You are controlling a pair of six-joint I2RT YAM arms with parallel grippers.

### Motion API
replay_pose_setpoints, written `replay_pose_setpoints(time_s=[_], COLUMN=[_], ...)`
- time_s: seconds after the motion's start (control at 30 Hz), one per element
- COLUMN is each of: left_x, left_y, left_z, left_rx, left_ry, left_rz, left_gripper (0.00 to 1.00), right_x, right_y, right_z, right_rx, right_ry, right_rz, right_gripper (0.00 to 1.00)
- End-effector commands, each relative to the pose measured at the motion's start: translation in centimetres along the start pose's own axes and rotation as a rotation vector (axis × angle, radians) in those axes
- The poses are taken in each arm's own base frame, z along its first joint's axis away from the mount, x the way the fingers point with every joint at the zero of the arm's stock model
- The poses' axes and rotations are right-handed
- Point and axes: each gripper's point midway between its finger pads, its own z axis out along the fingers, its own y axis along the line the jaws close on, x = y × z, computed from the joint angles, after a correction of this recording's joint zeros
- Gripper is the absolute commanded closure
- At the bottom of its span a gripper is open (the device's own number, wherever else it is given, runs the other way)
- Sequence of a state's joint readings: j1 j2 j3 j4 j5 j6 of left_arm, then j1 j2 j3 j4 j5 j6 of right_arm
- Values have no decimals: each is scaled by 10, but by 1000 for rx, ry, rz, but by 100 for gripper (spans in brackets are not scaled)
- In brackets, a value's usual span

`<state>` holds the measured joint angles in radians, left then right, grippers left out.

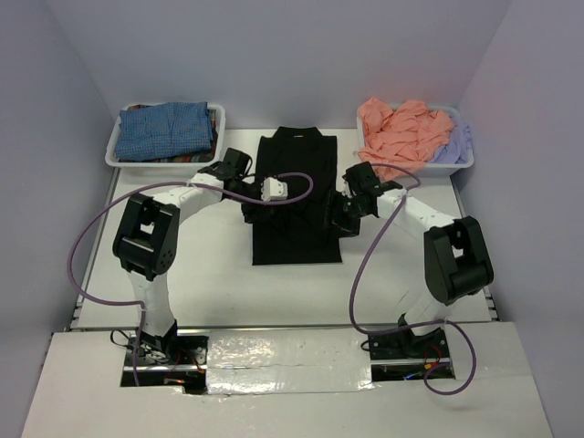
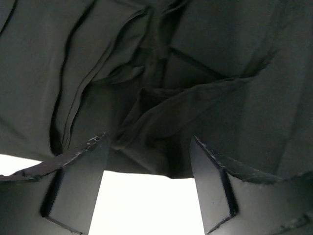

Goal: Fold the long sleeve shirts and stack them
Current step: Fold the shirt

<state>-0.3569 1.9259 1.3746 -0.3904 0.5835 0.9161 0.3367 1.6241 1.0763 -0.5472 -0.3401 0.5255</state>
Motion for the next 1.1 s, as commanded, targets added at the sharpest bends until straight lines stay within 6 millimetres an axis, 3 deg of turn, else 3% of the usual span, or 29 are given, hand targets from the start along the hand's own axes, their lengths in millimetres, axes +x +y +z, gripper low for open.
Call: replay_pose_setpoints(time_s=[0.0, 0.1, 0.13, 0.3, 0.37, 0.43, 0.53, 0.57, 0.67, 0.73, 1.07], left_x=[-8, -6, -6, -8, -6, -4, -5, -4, -6, -8, -3], left_y=[-9, -7, -5, -4, -8, -10, -10, -9, -3, 2, 52], left_z=[5, 7, 8, 7, 7, 7, 5, 5, 3, 2, -6], left_rx=[51, 40, 32, 29, 37, 40, 37, 33, 4, -18, -274], left_ry=[-31, -28, -26, -27, -22, -18, -13, -9, -9, -13, 28], left_rz=[90, 82, 77, 44, 36, 26, 7, -3, -39, -68, -260], left_gripper=[22, 34, 47, 77, 98, 100, 100, 100, 100, 100, 100], right_x=[3, 5, 4, -2, -3, -3, -6, -10, -20, -23, -83], right_y=[10, 5, 4, 8, 7, 6, 5, 6, 5, 3, 0], right_z=[11, 20, 22, 32, 36, 37, 38, 37, 36, 36, 25], right_rx=[-58, -56, -53, -68, -66, -61, -57, -58, -60, -59, -79], right_ry=[17, 30, 30, 37, 43, 48, 43, 37, 28, 35, -34], right_rz=[42, 41, 41, 51, 56, 56, 58, 59, 75, 90, 172], right_gripper=[33, 32, 32, 32, 33, 37, 63, 79, 100, 100, 100])
